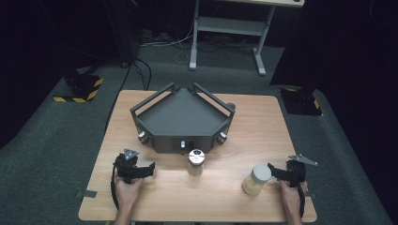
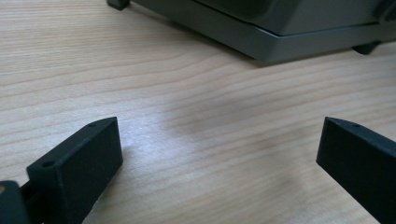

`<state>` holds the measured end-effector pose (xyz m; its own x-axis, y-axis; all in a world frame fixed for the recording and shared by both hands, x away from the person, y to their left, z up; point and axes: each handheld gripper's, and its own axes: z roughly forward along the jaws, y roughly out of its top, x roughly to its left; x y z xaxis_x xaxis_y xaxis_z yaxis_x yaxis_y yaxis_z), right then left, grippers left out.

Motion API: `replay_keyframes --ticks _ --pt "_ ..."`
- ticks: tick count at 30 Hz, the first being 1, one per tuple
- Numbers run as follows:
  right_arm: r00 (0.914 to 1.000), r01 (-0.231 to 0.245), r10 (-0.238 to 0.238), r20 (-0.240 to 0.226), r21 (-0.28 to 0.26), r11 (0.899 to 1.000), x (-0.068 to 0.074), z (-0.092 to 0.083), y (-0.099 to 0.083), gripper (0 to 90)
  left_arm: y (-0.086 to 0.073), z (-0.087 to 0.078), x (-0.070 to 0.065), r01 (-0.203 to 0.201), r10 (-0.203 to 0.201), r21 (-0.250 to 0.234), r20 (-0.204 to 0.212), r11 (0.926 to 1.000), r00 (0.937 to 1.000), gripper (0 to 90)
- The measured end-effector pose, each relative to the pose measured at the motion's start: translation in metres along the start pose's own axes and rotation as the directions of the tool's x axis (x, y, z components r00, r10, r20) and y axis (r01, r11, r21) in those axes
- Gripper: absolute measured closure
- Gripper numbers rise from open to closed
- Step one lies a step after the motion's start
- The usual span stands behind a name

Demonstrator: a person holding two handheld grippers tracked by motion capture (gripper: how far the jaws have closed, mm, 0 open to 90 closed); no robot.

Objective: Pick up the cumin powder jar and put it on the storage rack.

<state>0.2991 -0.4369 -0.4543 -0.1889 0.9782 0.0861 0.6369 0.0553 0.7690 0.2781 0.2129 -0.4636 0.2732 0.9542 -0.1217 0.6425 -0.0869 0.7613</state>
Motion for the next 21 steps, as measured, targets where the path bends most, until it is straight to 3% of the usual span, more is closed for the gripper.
replay_keyframes --ticks 10,19,21 --pt "1.0 -0.003 0.003 0.006 0.0 1.0 0.001 0.0 0.0 3.6 -0.008 -0.01 -0.004 -0.027 0.027 -0.018 0.037 0.9995 0.999 0.4" --pt "0.9999 -0.007 0.007 0.009 -0.004 1.0 0.001 0.0 -0.001 3.6 -0.007 -0.019 -0.008 -0.07 0.073 -0.03 0.084 0.9971 0.9938 0.4" --pt "0.9999 -0.009 0.009 0.008 -0.006 1.0 0.001 0.0 -0.001 3.6 -0.005 -0.021 -0.011 -0.092 0.094 -0.027 0.107 0.9954 0.9898 0.4"
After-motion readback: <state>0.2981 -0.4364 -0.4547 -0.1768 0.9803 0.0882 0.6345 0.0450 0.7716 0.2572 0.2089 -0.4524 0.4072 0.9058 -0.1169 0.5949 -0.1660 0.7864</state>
